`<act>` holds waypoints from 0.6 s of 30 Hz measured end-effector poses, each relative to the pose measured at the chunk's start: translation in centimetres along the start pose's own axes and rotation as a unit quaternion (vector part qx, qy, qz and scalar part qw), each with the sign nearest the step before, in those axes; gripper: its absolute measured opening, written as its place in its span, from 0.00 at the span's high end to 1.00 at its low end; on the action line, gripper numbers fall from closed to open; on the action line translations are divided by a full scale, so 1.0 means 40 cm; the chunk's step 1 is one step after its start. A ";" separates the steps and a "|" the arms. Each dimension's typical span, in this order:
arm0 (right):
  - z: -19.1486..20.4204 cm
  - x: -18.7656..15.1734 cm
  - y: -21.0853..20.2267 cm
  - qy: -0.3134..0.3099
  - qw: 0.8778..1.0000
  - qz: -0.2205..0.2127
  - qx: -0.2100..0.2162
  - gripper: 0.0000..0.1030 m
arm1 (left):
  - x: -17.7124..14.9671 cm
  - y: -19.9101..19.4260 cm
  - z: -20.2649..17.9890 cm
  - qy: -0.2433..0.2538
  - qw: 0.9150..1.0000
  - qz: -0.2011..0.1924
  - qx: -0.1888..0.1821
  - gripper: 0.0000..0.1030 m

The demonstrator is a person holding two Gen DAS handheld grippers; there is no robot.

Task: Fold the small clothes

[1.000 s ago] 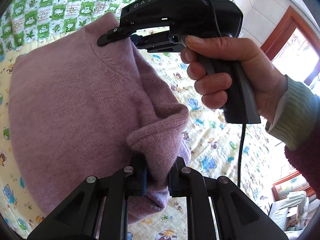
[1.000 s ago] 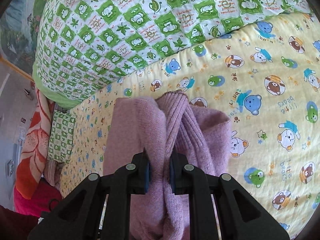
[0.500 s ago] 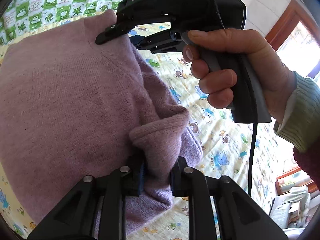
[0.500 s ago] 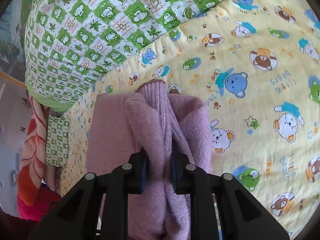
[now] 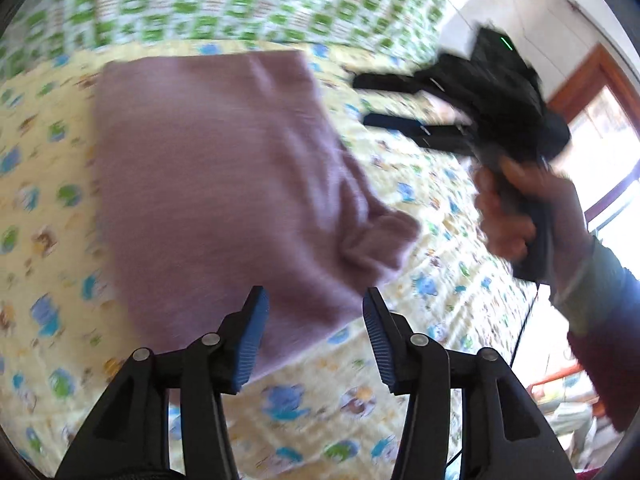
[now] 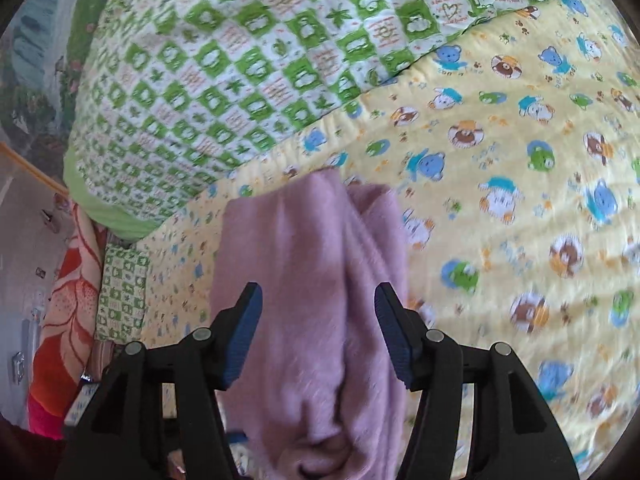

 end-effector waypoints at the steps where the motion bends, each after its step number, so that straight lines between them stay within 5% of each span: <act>1: 0.006 -0.016 -0.002 -0.001 1.000 0.002 0.005 0.42 | -0.005 -0.003 0.011 -0.009 1.000 0.000 0.005 0.51; 13: -0.023 -0.160 0.087 -0.003 0.998 0.041 -0.038 0.43 | -0.033 -0.015 0.234 -0.152 0.988 0.007 0.026 0.40; 14: -0.028 -0.167 0.093 -0.001 0.998 0.045 -0.040 0.47 | -0.024 -0.004 0.243 -0.155 0.987 0.010 0.027 0.40; 16: -0.030 -0.180 0.100 0.005 0.998 0.052 -0.027 0.82 | -0.014 0.003 0.248 -0.158 0.987 0.011 0.028 0.40; 18: -0.024 -0.179 0.083 0.007 0.999 0.044 -0.020 0.87 | 0.010 0.009 0.250 -0.157 0.987 0.007 0.028 0.40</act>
Point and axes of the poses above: each gripper's, at about its wrist camera, not at the fingertips, and y roughly the way its jaws point, z to its left, x to its top, the point moved 4 cm from there along y, roughly the way its jaws point, and after that the axes turned 10 degrees about y, right-handed, at the moved point
